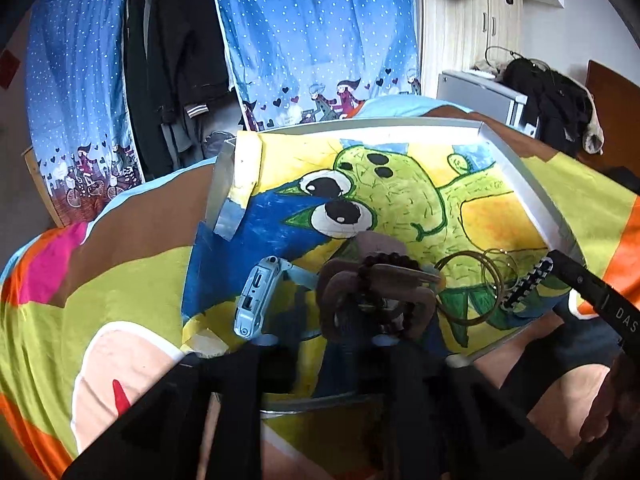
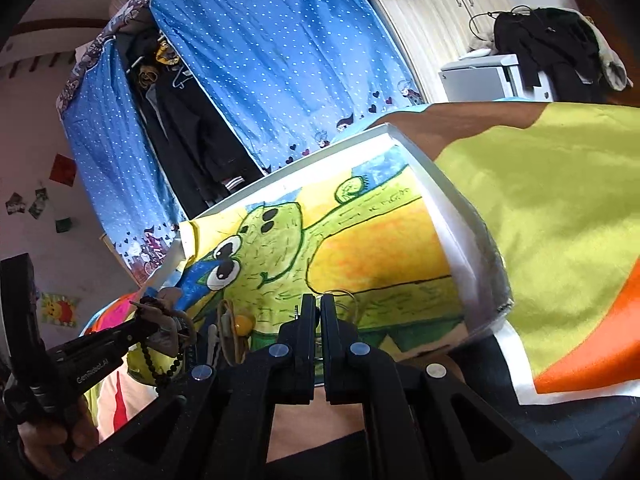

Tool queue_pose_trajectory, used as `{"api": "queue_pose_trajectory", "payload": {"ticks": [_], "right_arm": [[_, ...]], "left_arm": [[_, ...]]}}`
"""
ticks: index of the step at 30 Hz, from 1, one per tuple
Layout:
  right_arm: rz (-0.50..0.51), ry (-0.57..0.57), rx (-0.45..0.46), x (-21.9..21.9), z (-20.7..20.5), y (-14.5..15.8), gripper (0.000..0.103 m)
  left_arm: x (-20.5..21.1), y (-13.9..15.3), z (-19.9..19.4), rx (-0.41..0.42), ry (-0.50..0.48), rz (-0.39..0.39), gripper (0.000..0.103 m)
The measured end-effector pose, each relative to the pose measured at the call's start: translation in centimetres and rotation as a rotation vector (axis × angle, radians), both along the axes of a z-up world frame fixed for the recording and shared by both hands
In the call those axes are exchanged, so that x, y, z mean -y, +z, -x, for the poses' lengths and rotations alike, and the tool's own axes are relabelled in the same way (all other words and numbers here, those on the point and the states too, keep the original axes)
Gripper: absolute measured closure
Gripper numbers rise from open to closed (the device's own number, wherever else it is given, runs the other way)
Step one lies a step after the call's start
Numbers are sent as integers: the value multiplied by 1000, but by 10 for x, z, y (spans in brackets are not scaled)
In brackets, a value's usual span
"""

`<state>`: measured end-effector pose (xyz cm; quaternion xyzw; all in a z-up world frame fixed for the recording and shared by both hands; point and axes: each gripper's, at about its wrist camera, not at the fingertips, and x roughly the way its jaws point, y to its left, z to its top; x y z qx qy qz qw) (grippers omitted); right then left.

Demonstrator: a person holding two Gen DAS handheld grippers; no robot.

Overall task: Organize jewelry
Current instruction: 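Carry the hair clip and beads with both tools into the tray and open, then withdraw both tools from the tray back over the remaining jewelry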

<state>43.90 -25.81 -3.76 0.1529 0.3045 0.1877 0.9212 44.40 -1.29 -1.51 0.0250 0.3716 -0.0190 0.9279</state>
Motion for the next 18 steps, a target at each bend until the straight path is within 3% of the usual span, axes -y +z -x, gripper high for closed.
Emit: {"api": "queue_pose_trajectory", "payload": {"ticks": [1,2,3,7,12,14,18], "right_arm": [[1,-1,-3,1,0,0,100],[6,-6,-6,2,-1,0,99],[12,-11,-11,2,-1,0,99],[16,-24,-11,5,0,2,79],[25,-36,-7,9,2,7,79],[20,-41,-9,10,3,8,65],[23,-47,14,13,12,16,56]], "left_arm": [[-1,-1,-1,2,5,0,55],[-2,-1,0,15,10,3,48],[-2,0,1,22,4,11,46],[-1,1,2,11,12,-5,45],[-2,3,7,-4,24,8,40],[-3,6,14,6,28,18,37],[-5,15,28,25,33,50,31]]}}
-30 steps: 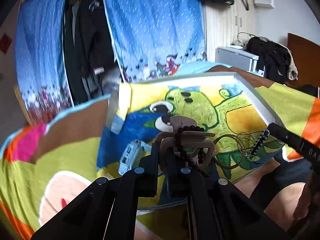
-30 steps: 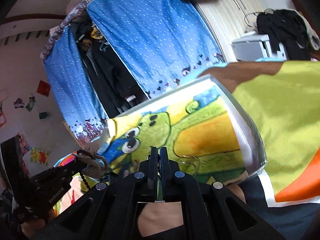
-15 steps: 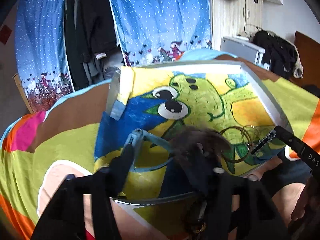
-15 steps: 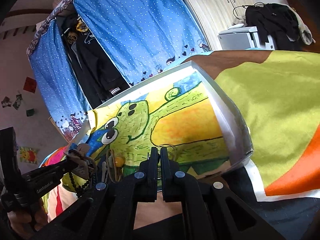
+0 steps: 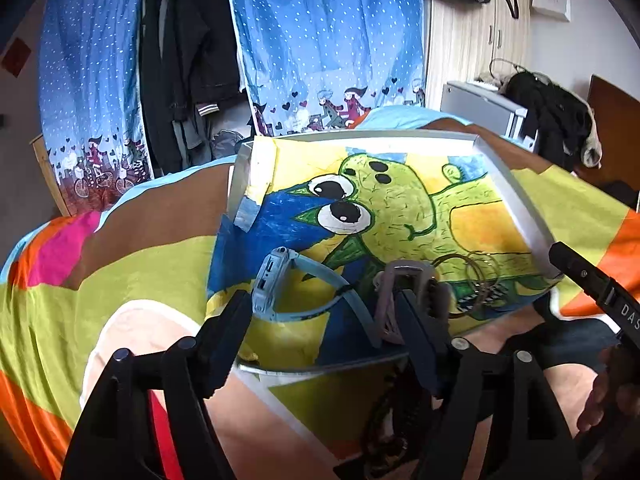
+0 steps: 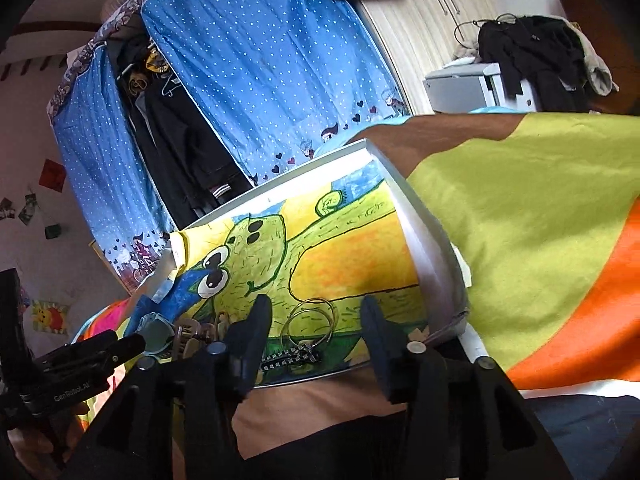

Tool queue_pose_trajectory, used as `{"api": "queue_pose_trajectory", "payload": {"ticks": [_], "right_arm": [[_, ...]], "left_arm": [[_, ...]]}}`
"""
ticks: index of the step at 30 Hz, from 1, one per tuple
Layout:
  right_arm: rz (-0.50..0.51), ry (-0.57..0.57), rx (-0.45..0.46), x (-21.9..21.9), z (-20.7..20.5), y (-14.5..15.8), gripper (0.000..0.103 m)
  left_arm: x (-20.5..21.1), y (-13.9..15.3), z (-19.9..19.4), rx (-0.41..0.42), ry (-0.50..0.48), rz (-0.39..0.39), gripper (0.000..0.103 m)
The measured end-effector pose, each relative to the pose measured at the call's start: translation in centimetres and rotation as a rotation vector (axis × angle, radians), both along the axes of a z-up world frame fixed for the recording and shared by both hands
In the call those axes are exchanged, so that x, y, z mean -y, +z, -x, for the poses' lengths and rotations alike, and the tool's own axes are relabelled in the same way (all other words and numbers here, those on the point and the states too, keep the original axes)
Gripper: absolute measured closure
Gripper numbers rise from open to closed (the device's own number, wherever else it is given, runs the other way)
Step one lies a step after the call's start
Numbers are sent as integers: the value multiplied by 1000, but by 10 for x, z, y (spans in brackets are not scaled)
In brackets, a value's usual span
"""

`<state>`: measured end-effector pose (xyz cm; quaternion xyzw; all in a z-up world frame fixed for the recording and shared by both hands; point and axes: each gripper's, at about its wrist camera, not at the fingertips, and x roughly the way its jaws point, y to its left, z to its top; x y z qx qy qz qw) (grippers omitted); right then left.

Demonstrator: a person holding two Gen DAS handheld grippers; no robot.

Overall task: Organize jewelry
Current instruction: 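Withdraw both tools from the tray back over the remaining jewelry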

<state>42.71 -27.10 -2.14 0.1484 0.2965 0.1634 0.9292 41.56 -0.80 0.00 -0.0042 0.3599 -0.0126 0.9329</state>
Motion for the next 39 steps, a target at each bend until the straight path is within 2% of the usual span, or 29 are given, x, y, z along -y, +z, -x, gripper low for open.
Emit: {"api": "queue_pose_trajectory", "payload": {"ticks": [2,5,8,11,15,17,20,26,31,35,39], "right_arm": [[4,-2,16,0,6,5,43],[11,-2,48,1,16,14,32],[49,1,101,-2,32,27,25],[67,5,147,-2,46,38,18],[72,13,200,-1,69,54,12],[76,21,219,-1,79,61,8],[87,28,265,0,104,72,0],[97,23,313,6,154,85,0],[124,19,337,9,202,87,0],[150,18,339,8,233,85,0],[152,14,297,8,255,79,0]], "left_arm": [[-2,6,9,16,3,33,29],[-5,17,23,46,5,81,26],[-7,30,39,81,14,103,16],[-9,44,58,126,21,126,16],[-6,62,83,170,22,119,15],[-5,69,97,195,28,118,8],[-6,78,121,233,36,132,6],[-4,87,169,276,20,126,6],[-8,82,212,299,6,145,6],[-14,67,238,273,-4,143,5],[-17,48,256,229,-17,128,5]]}}
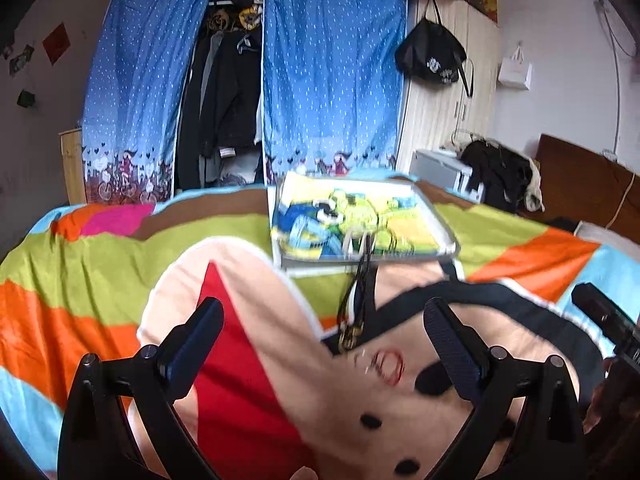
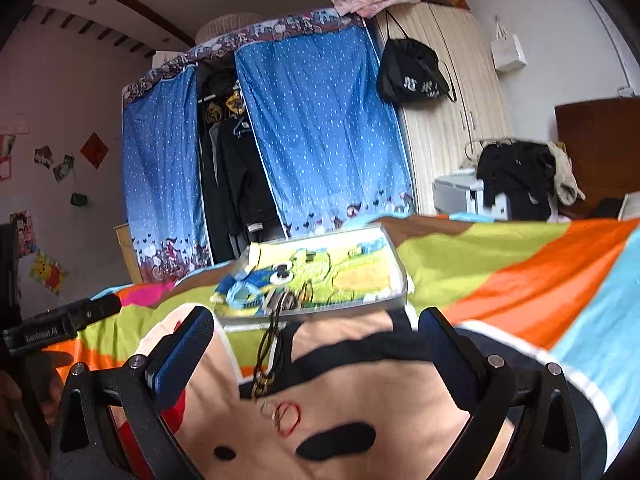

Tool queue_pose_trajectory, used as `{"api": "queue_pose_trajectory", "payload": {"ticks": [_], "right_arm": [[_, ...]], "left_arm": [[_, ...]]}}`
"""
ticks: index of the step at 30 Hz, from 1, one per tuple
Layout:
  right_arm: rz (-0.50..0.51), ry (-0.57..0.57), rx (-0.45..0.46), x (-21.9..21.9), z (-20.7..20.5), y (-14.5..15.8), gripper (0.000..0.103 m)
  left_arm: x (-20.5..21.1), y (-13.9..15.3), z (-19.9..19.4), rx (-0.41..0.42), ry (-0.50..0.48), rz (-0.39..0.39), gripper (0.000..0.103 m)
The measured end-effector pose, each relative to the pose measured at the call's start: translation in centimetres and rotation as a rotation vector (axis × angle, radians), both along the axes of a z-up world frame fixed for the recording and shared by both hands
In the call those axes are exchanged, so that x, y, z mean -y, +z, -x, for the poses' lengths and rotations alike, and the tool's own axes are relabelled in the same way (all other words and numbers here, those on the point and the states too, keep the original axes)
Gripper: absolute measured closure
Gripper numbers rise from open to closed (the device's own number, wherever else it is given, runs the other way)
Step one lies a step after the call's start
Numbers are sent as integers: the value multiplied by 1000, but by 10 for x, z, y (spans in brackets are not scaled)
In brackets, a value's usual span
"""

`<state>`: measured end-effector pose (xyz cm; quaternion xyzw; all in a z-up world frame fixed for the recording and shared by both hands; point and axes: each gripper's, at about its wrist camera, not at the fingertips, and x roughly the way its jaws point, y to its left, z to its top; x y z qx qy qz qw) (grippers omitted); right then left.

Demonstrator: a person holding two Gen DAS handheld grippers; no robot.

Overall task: Organize jewelry
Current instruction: 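Withdraw both tools from the tray back over the remaining jewelry, then grasp the black bead necklace's gold chain with the left tool while the right tool approaches the red bracelet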

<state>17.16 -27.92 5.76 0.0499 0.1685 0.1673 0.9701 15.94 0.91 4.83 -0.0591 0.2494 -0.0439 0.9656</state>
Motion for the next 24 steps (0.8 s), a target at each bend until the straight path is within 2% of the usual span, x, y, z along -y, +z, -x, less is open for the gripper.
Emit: {"api": "queue_pose_trajectory", "payload": {"ticks": [5,8,12,20,24], "right_arm": [[-2,-14,-114,-2,17,-17,0],[2,-35,-228,-3,18,-33,0],[-6,-50,-349,-2,13,-53,0],[22,-28,-500,-7,-4,-76,0],[26,19,-605,-10,-23,-92,0]], "left_arm": [[-3,-30,13,-94,-15,5,5],[-2,-45,13,-166,-28,2,5],[0,-63,5,-274,-51,9,5],[-1,-94,-23,-466,-85,-17,5],[-3,-103,-41,-501,-109,-30,5]]}}
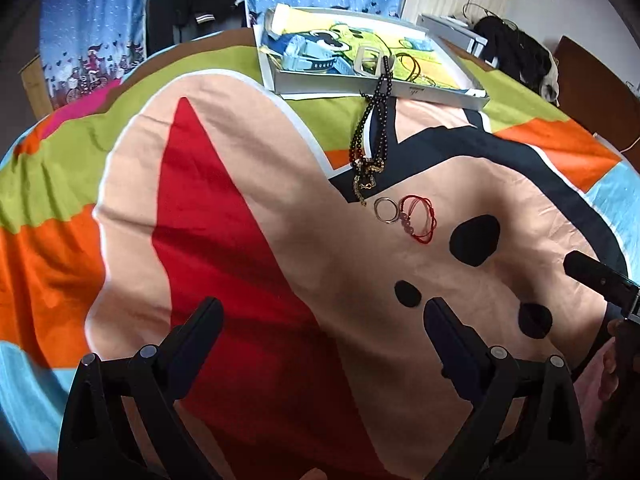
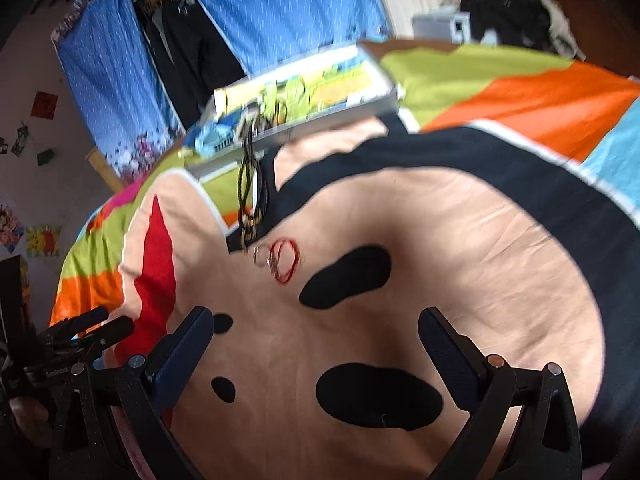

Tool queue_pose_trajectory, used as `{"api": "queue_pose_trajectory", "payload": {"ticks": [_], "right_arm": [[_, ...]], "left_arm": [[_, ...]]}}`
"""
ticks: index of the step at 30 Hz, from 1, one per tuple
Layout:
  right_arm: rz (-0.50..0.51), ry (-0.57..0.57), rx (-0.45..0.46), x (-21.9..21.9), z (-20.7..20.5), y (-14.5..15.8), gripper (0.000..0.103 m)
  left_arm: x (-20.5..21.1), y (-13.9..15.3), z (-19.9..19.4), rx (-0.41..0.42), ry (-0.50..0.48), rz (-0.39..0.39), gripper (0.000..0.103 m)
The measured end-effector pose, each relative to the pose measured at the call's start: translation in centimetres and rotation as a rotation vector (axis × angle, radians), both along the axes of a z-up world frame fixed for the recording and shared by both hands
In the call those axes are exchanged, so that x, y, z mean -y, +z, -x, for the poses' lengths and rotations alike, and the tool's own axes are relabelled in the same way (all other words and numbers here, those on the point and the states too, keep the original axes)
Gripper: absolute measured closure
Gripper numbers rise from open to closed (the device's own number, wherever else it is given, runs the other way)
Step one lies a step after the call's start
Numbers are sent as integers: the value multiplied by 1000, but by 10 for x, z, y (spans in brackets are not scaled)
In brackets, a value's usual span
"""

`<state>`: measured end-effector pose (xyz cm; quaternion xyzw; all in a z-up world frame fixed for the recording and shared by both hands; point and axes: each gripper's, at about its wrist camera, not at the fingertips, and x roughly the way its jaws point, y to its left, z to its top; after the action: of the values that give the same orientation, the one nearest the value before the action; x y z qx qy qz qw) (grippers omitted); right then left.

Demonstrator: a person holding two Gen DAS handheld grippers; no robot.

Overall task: Organize jewelry
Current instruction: 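Grasp the black bead necklace's gold chain with the left tool while the right tool approaches the red bracelet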

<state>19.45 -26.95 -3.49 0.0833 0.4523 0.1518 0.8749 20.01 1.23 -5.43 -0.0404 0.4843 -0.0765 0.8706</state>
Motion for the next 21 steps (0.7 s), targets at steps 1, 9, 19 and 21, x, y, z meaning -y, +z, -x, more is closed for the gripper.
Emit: {"api": "queue_pose_trajectory", "payload": {"ticks": [1,9,19,21], "right_arm": [[2,7,-12,-1,-3,-2,0],[71,132,-64,-18,-44,-24,13],[121,277,-59,-42,-83,-57,46],[119,286,-60,-46,-88,-62,51]], "left_arm": [[0,-1,-5,1,-6,-5,5],[7,-6,-43,73,-114,-1,5],[19,-29,-92,74,-208,37,35],[22,-35,-103,71,-223,47,43]]}}
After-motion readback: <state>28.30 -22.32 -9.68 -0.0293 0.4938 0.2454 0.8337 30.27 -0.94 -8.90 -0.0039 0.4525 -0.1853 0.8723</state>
